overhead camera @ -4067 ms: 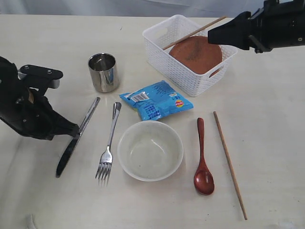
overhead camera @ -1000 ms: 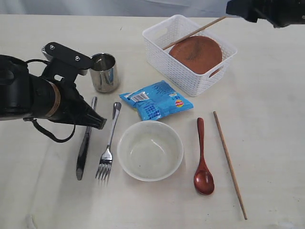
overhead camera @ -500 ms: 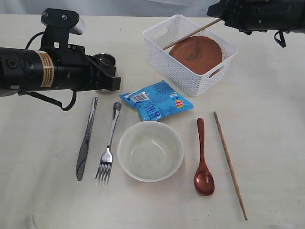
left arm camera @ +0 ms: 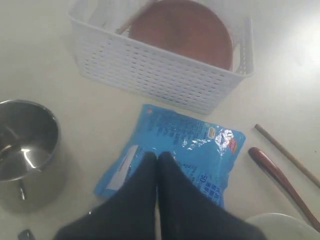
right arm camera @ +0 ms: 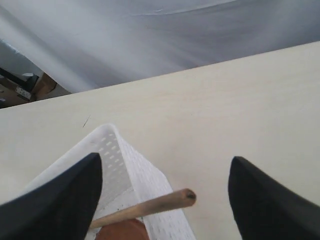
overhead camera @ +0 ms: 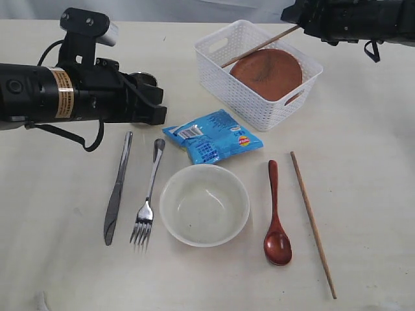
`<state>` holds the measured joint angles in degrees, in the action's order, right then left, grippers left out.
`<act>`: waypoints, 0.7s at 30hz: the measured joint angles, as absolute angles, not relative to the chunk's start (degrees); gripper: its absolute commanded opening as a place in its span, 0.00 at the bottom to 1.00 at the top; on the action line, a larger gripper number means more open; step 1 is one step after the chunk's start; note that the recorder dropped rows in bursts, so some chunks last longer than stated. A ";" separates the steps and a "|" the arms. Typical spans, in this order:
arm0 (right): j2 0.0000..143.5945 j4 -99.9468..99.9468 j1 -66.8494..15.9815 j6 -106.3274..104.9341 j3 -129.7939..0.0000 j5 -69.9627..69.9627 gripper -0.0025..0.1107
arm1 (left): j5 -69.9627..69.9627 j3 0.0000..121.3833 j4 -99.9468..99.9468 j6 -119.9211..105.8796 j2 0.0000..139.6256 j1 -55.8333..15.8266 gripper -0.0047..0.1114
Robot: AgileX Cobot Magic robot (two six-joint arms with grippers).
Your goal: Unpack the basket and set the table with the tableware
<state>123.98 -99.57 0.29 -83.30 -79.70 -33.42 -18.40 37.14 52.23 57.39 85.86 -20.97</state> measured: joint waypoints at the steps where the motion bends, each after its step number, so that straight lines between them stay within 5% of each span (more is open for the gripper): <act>1: 124.32 -99.57 0.29 -83.15 -80.00 -33.86 0.61 | -18.40 37.14 52.23 57.30 85.86 -20.97 0.04; 12: 126.31 -99.64 -2.18 -81.79 -82.96 -35.53 0.59 | -18.51 37.14 52.23 56.90 85.86 -20.97 0.04; 21: 126.43 -99.64 -2.58 -80.66 -83.06 -33.83 0.16 | -18.51 37.14 52.23 56.90 85.86 -20.97 0.04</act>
